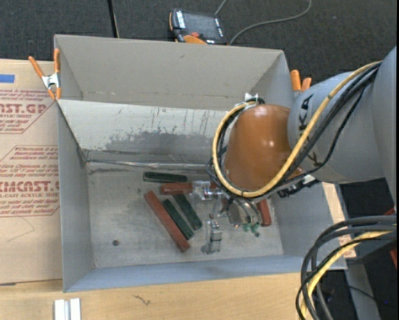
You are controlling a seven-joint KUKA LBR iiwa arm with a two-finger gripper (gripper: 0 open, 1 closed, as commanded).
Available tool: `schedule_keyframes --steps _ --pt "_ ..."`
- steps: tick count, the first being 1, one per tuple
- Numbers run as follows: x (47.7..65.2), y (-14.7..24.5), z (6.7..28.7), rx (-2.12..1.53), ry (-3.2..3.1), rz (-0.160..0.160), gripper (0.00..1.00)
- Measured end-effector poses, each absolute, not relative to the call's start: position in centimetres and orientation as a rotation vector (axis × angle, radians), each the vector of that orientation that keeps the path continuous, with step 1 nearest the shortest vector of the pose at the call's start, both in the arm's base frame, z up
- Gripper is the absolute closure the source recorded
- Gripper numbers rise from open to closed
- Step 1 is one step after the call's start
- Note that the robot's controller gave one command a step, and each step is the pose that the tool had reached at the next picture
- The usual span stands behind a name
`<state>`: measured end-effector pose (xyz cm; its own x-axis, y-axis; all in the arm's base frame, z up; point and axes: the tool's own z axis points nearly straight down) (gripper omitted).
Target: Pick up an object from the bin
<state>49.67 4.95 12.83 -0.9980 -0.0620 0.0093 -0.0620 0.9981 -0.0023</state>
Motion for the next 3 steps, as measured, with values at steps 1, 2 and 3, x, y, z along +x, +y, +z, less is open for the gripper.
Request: schedule_keyframes --steps 1,2,3 --pt "48.4 9.5 7.5 0.0 -3.144 -0.004 0.0" --pt "52.1 5.9 7.0 0.116 -3.142 0.0 0.0" --pt "50.8 9.5 7.0 -0.216 -3.136 -0.003 0.0"
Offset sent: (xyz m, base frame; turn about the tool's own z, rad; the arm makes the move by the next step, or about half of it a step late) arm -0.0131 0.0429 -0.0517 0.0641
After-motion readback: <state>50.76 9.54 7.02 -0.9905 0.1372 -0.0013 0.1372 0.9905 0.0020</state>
